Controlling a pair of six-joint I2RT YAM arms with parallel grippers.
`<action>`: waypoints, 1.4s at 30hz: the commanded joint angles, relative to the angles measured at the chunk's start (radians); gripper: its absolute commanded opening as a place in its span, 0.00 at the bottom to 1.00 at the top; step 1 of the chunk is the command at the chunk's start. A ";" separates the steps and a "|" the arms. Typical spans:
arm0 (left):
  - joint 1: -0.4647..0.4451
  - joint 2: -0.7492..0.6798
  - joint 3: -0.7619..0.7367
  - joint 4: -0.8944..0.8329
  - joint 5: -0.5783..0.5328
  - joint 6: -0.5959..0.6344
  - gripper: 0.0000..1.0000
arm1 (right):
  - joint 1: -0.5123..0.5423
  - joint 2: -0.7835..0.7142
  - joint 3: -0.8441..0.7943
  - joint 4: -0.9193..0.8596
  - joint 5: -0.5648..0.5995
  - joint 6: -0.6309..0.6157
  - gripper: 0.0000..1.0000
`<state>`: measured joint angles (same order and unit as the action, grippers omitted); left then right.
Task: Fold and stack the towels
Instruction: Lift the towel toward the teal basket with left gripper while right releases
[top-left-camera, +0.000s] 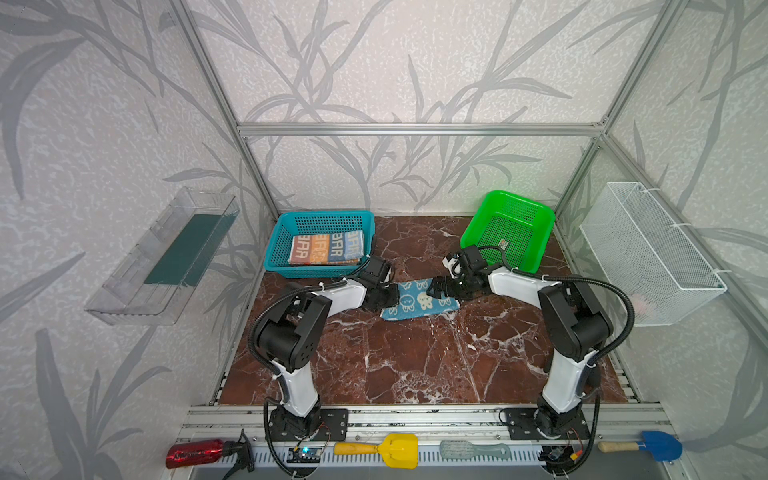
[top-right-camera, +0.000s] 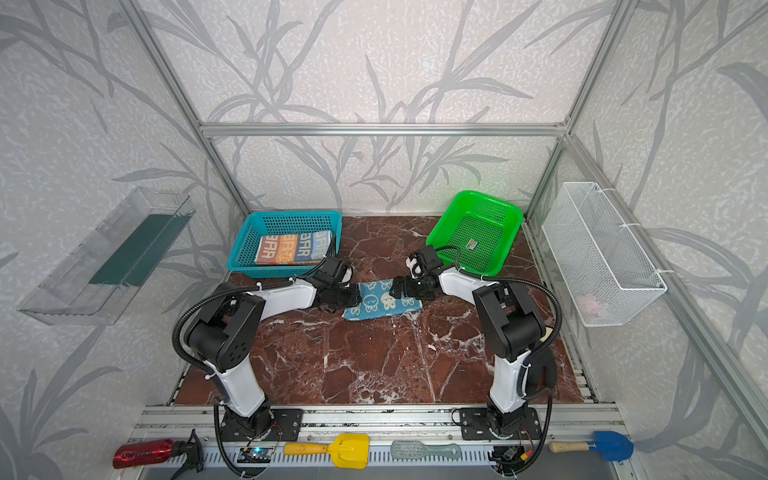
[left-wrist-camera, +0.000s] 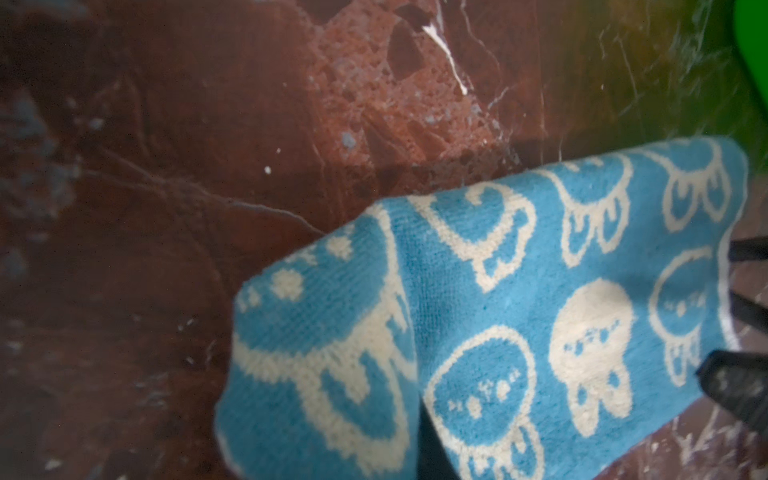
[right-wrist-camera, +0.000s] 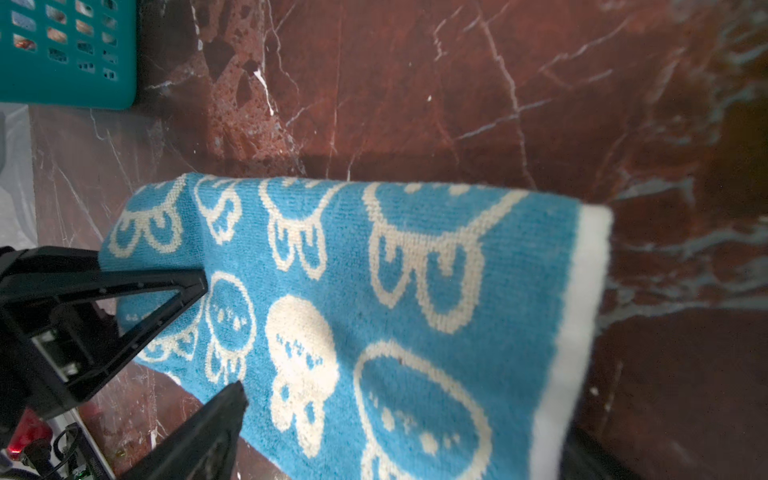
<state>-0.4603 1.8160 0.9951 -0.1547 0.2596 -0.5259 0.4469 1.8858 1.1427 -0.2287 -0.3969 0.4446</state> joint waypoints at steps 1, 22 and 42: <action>-0.006 0.042 0.026 -0.179 -0.027 0.019 0.01 | 0.008 0.038 -0.009 -0.047 -0.012 0.007 0.99; 0.000 0.249 0.939 -0.896 -0.291 0.271 0.00 | -0.047 -0.014 0.167 -0.067 -0.091 -0.084 0.99; 0.232 0.413 1.570 -1.117 -0.269 0.494 0.00 | -0.031 0.097 0.473 -0.146 -0.143 -0.093 0.99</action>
<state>-0.2417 2.2551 2.5301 -1.2259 -0.0399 -0.0875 0.4065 1.9507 1.5700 -0.3416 -0.5148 0.3611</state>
